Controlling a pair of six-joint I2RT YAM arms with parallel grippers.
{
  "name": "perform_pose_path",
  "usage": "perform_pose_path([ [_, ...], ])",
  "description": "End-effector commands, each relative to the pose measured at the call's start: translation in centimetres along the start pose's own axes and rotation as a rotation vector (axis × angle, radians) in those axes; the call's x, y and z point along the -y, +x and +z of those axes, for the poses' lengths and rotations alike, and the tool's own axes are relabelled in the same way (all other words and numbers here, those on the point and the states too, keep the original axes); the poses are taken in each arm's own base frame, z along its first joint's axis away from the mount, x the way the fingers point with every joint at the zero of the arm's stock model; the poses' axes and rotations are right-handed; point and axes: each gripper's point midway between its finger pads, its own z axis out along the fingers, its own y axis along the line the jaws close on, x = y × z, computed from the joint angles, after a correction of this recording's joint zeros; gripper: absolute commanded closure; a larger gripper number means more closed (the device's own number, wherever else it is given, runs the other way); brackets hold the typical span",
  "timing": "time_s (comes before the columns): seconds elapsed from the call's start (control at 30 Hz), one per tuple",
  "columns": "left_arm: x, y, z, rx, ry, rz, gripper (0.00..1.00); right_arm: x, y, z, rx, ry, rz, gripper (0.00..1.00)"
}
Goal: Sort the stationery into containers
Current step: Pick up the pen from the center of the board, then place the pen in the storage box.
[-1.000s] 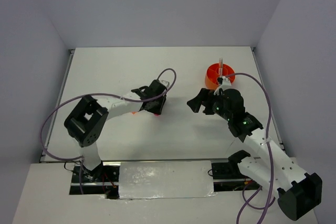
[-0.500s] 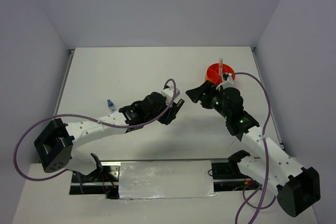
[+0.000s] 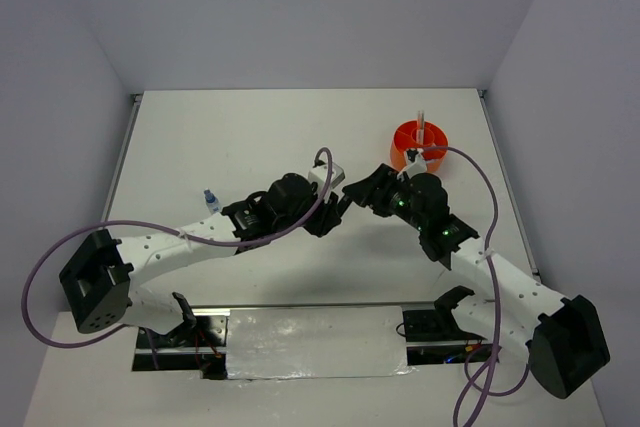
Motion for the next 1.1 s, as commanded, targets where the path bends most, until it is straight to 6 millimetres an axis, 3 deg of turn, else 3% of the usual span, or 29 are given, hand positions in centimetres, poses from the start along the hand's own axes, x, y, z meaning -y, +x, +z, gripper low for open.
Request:
perform_pose_path([
  [0.0, 2.4, -3.9, -0.9, 0.115, 0.091, 0.034, 1.00, -1.8, -0.5, 0.3, 0.024, -0.080, -0.008, 0.33],
  [0.1, 3.1, -3.6, -0.8, 0.108, 0.123, 0.047, 1.00, -2.1, -0.8, 0.6, 0.029, -0.084, -0.014, 0.41],
  [0.2, 3.3, -3.4, -0.8, 0.106, 0.121, 0.052, 1.00, -2.4, -1.0, 0.8, 0.030, -0.087, -0.013, 0.57],
  [0.23, 3.2, -3.5, -0.9, 0.107, 0.115, 0.053, 0.99, -2.5, -1.1, 0.8, 0.033, -0.089, -0.013, 0.77],
  [0.3, 3.2, -3.6, -1.0, 0.107, 0.113, 0.060, 0.89, -2.6, -1.2, 0.7, 0.040, -0.087, -0.014, 0.90],
  [0.33, 3.3, -3.7, -1.1, 0.108, 0.115, 0.063, 0.78, -2.7, -1.4, 0.6, 0.046, -0.088, -0.017, 1.00],
  [0.4, 3.1, -3.8, -1.4, 0.094, 0.097, 0.057, 0.60, -2.8, -1.8, 0.4, 0.058, -0.079, -0.035, 1.00],
  [0.43, 2.9, -3.9, -1.6, 0.090, 0.085, 0.054, 0.33, -2.8, -2.1, 0.3, 0.074, -0.076, -0.046, 1.00],
  [0.47, 2.6, -4.8, -1.8, 0.107, 0.050, 0.046, 0.16, -3.0, -2.5, 0.2, 0.082, -0.076, -0.055, 1.00],
  [0.5, 1.6, -3.9, -2.2, 0.060, 0.000, 0.027, 0.01, -3.1, -2.9, 0.2, 0.093, -0.072, -0.088, 1.00],
  [0.6, -0.5, -5.4, -3.6, 0.062, -0.156, -0.041, 0.01, -3.2, -5.4, 0.1, 0.159, -0.026, -0.177, 1.00],
  [0.63, -1.2, -5.2, -4.8, 0.024, -0.213, -0.056, 0.01, -2.4, -6.0, 0.4, 0.168, 0.018, -0.190, 1.00],
  [0.67, -2.5, -5.3, -5.6, 0.026, -0.299, -0.094, 0.01, -2.2, -8.2, 0.2, 0.214, 0.046, -0.211, 1.00],
  [0.73, -4.0, -4.6, -8.0, -0.025, -0.408, -0.123, 0.01, -0.8, -10.0, 0.6, 0.246, 0.116, -0.219, 1.00],
  [0.77, -4.6, -4.4, -8.9, -0.036, -0.449, -0.134, 0.01, -0.8, -11.8, 0.5, 0.292, 0.144, -0.222, 1.00],
  [0.8, -5.2, -4.5, -10.2, -0.020, -0.490, -0.161, 0.01, 0.8, -13.2, 0.8, 0.315, 0.207, -0.222, 1.00],
  [0.9, -5.7, -3.2, -13.1, -0.055, -0.514, -0.164, 0.01, 3.2, -17.8, 1.4, 0.412, 0.378, -0.229, 1.00],
  [0.93, -5.9, -2.2, -13.5, -0.077, -0.512, -0.152, 0.01, 2.2, -19.9, 1.4, 0.458, 0.400, -0.242, 1.00],
  [0.97, -5.7, -2.1, -14.5, -0.075, -0.490, -0.135, 0.01, 4.9, -20.8, 2.1, 0.478, 0.534, -0.255, 1.00],
  [1.0, -5.7, -1.5, -14.8, -0.089, -0.476, -0.118, 0.01, 5.5, -21.7, 2.2, 0.497, 0.593, -0.252, 1.00],
  [1.03, -5.5, 0.0, -14.9, -0.133, -0.450, -0.097, 0.01, 4.6, -23.7, 2.2, 0.537, 0.614, -0.255, 1.00],
  [1.07, -5.5, 0.2, -15.5, -0.136, -0.429, -0.070, 0.01, 6.4, -24.0, 3.4, 0.524, 0.684, -0.283, 1.00],
])
